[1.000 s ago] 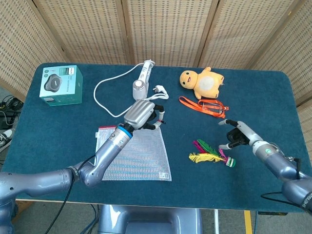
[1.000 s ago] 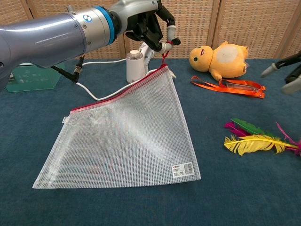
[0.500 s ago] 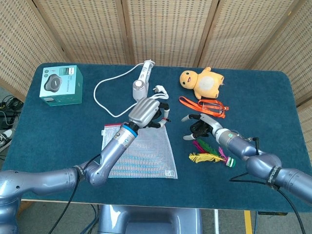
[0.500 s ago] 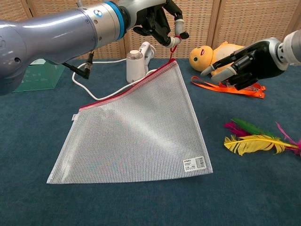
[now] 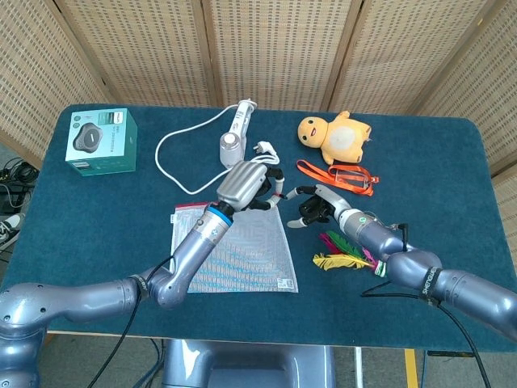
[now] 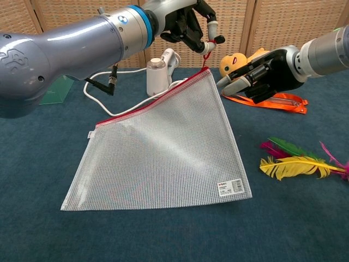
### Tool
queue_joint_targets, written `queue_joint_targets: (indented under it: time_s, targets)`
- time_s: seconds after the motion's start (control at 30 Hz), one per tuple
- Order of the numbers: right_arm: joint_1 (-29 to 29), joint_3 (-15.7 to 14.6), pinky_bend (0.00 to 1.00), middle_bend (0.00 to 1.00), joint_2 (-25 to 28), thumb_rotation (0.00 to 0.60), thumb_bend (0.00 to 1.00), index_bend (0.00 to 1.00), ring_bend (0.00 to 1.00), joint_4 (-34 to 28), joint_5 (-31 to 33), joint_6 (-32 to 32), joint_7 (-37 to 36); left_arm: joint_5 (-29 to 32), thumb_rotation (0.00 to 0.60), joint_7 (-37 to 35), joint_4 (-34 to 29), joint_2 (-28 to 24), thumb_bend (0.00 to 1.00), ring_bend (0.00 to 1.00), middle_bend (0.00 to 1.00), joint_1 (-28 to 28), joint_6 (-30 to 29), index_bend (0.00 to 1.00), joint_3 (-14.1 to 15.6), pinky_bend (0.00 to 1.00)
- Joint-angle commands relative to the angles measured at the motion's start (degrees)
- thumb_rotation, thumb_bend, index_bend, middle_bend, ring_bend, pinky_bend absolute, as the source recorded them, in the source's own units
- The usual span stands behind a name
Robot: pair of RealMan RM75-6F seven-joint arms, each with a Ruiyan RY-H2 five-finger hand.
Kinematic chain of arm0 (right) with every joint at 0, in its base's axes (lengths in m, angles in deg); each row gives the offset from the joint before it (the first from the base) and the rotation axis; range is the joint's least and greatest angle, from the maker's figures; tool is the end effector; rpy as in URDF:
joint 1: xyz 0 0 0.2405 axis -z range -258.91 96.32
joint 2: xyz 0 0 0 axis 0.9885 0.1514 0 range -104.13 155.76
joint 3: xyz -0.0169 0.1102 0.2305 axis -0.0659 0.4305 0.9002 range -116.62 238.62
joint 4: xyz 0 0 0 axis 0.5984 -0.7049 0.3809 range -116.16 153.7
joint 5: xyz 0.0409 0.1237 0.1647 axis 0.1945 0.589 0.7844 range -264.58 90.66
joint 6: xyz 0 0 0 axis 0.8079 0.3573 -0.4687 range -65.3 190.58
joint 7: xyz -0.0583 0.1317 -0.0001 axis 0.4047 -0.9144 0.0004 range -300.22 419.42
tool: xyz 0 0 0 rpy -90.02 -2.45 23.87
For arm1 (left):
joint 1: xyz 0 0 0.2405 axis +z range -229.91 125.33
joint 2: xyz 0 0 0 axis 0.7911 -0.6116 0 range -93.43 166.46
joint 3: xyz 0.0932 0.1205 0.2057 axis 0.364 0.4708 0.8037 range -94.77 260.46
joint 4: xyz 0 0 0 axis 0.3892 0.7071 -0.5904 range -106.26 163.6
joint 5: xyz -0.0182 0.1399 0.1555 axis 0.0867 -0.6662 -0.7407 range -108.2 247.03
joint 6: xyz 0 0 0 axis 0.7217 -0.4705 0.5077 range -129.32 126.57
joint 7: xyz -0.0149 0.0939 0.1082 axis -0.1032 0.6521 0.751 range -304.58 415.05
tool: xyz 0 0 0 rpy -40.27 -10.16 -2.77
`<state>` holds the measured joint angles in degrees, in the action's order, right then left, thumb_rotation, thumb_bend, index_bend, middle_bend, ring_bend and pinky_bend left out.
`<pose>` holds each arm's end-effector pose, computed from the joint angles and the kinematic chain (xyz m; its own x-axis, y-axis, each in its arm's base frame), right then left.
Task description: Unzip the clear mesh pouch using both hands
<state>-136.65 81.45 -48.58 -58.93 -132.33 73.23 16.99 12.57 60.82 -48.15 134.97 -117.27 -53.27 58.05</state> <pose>-0.1267 -0.4230 0.0343 -0.5310 -0.6222 0.5753 -0.8454 0.3420 -0.4103 0.0356 0.4019 -0.0253 0.0649 0.2653 0.9620 0.8577 -0.5075 0.0821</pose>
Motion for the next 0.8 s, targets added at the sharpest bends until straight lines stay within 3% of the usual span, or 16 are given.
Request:
queue_joint_targets:
  time_s: [0.03, 0.8]
  targets:
    - [-1.89, -1.37, 1.0, 0.91, -0.63, 0.6, 0.23, 0.39, 0.98, -0.11, 2.91, 1.66, 0.72, -0.24, 0.6, 0.01, 0.51, 0.73, 0.97, 0.96, 1.0, -0.24, -0.61, 0.97, -0.02, 1.0]
    - [-6.38, -4.99, 1.0, 0.91, 0.09, 0.6, 0.28, 0.42, 0.98, -2.68, 12.94, 5.94, 5.45, -0.24, 0.6, -1.56, 3.15, 1.77, 0.96, 0.96, 1.0, -0.23, -0.6, 0.97, -0.31, 1.0]
